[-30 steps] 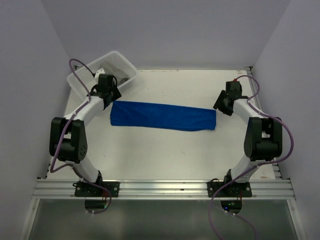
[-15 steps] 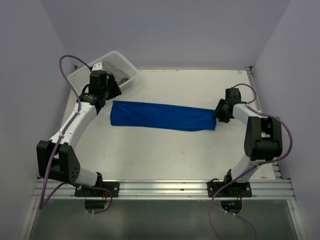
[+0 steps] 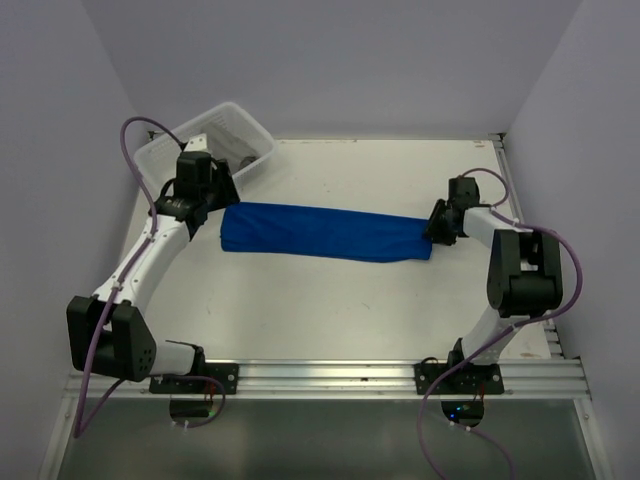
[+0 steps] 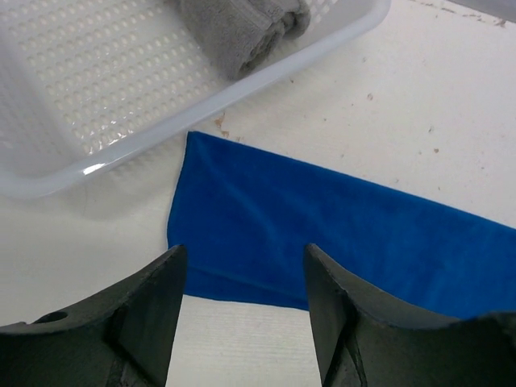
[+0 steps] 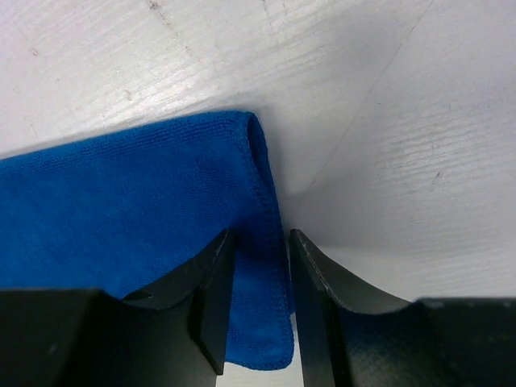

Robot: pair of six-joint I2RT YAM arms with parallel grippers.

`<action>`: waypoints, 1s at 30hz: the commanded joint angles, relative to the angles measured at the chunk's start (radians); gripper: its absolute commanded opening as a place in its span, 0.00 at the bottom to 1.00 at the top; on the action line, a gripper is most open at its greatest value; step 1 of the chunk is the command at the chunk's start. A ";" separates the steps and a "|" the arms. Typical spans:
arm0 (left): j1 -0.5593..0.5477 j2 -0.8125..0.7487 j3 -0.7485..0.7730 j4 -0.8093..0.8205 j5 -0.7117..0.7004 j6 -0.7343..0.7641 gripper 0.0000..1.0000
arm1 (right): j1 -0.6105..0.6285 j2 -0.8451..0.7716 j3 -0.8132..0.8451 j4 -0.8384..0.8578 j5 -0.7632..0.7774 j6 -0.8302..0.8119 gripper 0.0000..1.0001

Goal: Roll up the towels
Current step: Fold the towel

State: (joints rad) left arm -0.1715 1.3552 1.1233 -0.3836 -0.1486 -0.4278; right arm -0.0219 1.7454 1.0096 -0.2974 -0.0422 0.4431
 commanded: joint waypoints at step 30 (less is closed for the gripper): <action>0.017 -0.090 -0.017 0.028 0.075 0.024 0.66 | 0.005 -0.224 0.377 -0.528 0.541 -0.201 0.00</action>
State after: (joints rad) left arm -0.1631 1.2968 1.1141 -0.3828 -0.1089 -0.4030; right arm -0.0135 1.5494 1.3083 -0.7486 0.4034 0.2867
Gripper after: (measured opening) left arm 0.655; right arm 0.062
